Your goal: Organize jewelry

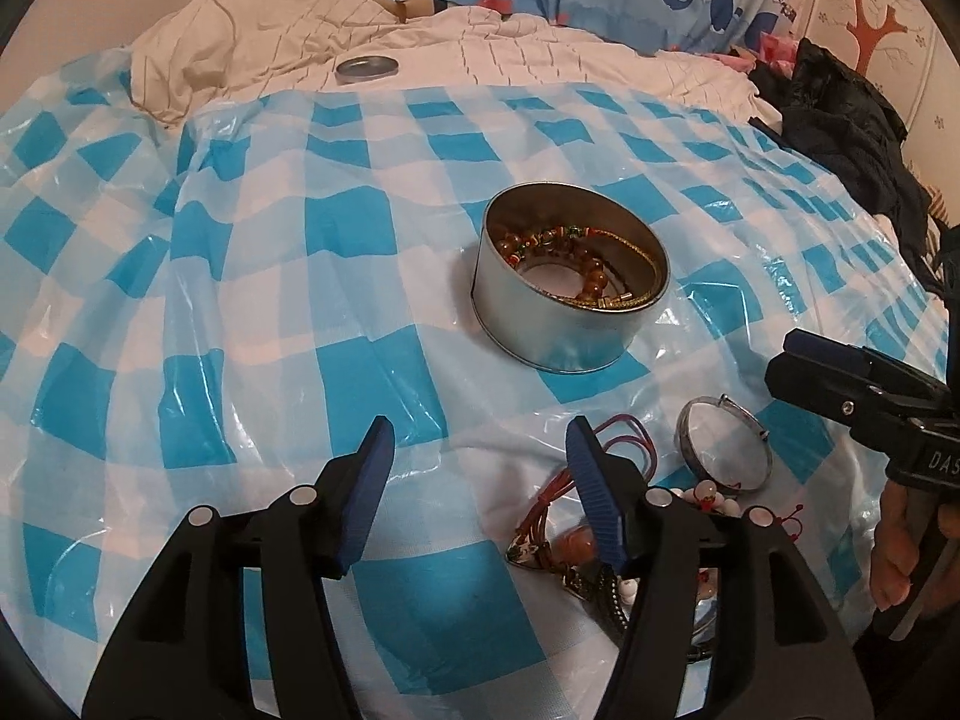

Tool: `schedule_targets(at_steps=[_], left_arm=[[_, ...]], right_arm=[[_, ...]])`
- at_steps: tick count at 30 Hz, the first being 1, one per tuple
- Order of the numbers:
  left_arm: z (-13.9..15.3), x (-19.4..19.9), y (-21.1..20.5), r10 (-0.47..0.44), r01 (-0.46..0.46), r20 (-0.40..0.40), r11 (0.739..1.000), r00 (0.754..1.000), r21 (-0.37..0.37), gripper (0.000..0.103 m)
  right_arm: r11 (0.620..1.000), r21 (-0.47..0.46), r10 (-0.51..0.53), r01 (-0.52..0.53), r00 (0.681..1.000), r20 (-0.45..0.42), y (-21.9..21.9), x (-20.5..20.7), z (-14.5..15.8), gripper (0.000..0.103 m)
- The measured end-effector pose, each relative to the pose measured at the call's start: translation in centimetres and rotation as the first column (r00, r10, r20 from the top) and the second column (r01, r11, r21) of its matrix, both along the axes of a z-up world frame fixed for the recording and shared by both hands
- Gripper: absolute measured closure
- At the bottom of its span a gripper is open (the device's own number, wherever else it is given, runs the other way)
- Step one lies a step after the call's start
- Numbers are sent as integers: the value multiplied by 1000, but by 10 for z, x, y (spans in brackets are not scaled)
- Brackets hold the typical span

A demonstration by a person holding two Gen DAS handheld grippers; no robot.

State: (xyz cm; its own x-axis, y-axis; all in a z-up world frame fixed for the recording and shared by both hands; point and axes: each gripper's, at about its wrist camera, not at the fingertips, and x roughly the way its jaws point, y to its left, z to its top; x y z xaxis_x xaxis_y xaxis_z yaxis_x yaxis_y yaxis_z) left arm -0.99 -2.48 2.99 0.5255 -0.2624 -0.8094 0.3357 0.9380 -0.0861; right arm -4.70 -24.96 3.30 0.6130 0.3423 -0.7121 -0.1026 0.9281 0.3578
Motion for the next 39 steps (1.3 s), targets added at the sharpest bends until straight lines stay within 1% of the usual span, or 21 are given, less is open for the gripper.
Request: schedule_targets(at_steps=[14, 19, 31, 39], left_arm=[[-1, -6, -15, -30, 25, 49, 994, 998, 104, 41], [-2, -7, -17, -40, 35, 49, 993, 998, 112, 39], [-4, -7, -19, -46, 38, 54, 990, 997, 133, 35], [-8, -6, -21, -51, 45, 39, 990, 998, 137, 33]], right_arm=[[1000, -1, 4, -4, 1000, -19, 2, 2, -2, 24], [1000, -4, 5, -5, 1000, -22, 2, 2, -3, 21], [1000, -8, 8, -8, 1000, -30, 4, 1, -5, 20], [1000, -8, 9, -10, 999, -31, 4, 2, -5, 20]])
